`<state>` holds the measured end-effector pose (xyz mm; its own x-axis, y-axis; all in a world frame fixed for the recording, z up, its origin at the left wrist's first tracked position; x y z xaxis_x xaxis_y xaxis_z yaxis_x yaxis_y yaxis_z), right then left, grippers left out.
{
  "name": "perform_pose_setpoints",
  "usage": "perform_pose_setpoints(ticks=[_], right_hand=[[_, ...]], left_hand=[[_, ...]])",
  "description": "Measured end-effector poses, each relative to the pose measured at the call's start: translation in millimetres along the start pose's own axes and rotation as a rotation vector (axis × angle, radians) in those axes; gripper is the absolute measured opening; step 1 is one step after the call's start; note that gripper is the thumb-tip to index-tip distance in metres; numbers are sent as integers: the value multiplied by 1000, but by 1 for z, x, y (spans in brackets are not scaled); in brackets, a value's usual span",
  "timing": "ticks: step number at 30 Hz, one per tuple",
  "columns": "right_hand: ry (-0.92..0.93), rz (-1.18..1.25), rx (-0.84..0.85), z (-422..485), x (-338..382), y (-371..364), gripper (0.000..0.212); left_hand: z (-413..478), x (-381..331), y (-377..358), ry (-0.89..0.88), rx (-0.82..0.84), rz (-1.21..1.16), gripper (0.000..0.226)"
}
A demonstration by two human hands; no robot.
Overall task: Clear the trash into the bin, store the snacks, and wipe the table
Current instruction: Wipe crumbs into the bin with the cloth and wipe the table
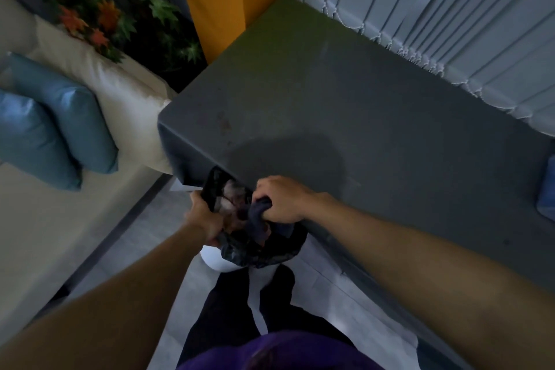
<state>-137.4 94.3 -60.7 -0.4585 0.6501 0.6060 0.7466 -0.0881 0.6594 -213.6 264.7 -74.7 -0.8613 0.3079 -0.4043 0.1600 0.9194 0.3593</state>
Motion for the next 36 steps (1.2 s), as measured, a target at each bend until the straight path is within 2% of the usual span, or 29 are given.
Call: perform_pose_setpoints(ticks=[3,4,5,8,9,11,14,19,23,26,31,36], right_hand=[[-167,86,-376,-10,-20,19,18],[-220,88,-426,-15,-27,20,19],[-235,65,-387,-17,-31,16,20],[-150,14,-97,-20,-22,-4,19],[-137,35,-65,-21,-19,-5,20],[-168,114,-141,-22,-21,4,24],[-228,86,-278,-23,-29,14,32],[-105,57,-80,-26,-3,2,36],[-124,196,-120,-28,-1,6,28],[-134,91,-64,-27,6,-3,14],[-189,-19,-37,-27,5,-23,27],[-271,-85,-4,-28,3,-22,24]], left_hand=[[-1,1,0,-7,3,-4,73],[-2,1,1,-6,7,-6,73],[-2,1,0,-9,10,-5,73],[-5,0,-2,-13,10,-7,70],[-5,0,-3,-12,13,-15,70],[-6,1,-4,-4,23,-28,72],[-5,1,-3,7,18,-31,70],[-3,1,-2,-1,13,-11,64],[-2,2,2,10,19,5,65],[-3,5,4,32,39,-5,76],[-6,7,6,23,36,-2,70],[-10,7,6,7,42,1,67]])
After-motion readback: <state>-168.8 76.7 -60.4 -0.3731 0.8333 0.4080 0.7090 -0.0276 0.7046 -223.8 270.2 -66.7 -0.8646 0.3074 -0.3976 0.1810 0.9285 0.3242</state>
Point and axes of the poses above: each hand's wrist, its own z-axis towards the middle knuckle, its own y-axis out of the back of the hand, x = y × z, the point moved 5 cm from there along z, towards the middle knuckle, and after that the axes turned 6 degrees about x, right-handed, at the moved point
